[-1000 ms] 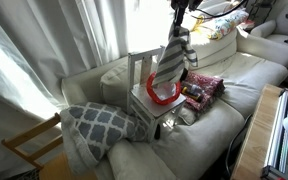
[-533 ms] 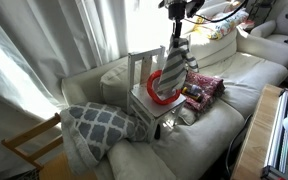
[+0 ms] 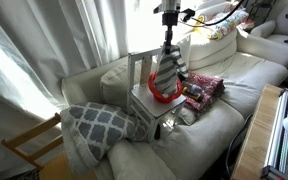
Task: Flip the orange hat on the chair seat upside down, pick up a towel on the pillow and place it in the orange hat
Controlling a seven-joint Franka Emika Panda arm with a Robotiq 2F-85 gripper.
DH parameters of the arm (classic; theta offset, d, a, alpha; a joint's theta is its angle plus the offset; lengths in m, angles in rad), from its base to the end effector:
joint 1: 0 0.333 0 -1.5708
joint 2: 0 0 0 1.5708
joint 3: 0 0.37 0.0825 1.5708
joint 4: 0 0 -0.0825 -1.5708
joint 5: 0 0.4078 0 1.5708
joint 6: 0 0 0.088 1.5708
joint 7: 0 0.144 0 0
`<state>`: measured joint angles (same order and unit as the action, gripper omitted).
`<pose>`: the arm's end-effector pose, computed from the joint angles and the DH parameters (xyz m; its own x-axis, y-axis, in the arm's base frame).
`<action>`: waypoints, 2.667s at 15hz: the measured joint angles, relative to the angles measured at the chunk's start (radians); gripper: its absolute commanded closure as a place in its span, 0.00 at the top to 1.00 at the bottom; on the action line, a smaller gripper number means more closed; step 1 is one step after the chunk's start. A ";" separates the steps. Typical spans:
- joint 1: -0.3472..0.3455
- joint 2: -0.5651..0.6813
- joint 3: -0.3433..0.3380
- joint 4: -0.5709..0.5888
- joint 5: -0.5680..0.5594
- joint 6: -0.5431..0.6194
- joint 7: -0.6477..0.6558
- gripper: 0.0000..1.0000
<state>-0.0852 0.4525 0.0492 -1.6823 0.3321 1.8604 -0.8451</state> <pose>0.6746 0.0094 0.3253 0.7894 0.6130 0.0318 0.5697 -0.7123 -0.4100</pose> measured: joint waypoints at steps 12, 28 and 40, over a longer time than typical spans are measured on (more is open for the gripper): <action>0.000 0.005 0.007 0.000 -0.002 0.021 0.002 0.01; 0.049 0.107 0.039 -0.069 -0.100 0.233 0.152 0.01; 0.047 0.156 0.068 -0.070 -0.120 0.267 0.176 0.01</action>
<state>-0.0381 0.6081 0.1168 -1.7521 0.2117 2.1275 -0.6695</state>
